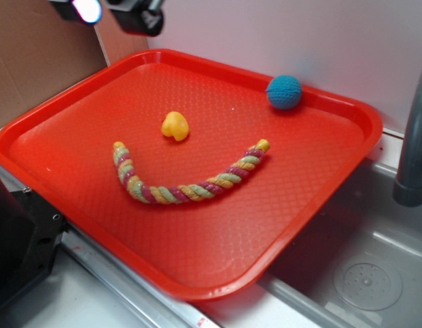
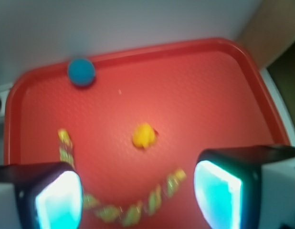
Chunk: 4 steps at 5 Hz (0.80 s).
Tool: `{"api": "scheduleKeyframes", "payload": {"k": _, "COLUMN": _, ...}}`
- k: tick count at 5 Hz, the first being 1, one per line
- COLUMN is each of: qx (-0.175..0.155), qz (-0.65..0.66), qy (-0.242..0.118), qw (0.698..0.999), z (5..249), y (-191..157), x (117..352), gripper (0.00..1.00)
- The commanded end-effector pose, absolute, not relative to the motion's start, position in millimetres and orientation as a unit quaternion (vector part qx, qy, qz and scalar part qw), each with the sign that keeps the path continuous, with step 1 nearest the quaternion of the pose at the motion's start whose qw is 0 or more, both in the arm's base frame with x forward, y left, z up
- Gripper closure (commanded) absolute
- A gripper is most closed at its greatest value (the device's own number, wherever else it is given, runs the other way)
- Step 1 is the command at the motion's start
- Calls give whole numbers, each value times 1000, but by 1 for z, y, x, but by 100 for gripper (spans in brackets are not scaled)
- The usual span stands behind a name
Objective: Grab the blue ball.
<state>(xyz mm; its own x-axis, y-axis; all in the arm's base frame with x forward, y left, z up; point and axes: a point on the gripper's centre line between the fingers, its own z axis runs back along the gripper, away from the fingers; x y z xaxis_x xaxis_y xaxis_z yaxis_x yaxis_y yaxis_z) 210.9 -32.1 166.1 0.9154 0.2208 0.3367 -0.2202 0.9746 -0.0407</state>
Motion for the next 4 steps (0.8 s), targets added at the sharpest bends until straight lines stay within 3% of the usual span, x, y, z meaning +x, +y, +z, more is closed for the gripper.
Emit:
{"api": "scheduleKeyframes", "payload": {"k": 1, "qx": -2, "qz": 129, "qy": -203, "qw": 971, "z": 138, "y": -46, "x": 273, "gripper": 0}}
{"api": "scheduleKeyframes", "payload": {"k": 4, "qx": 13, "qz": 122, "qy": -190, "qw": 974, "z": 87, "y": -61, "x": 338, "gripper": 0}}
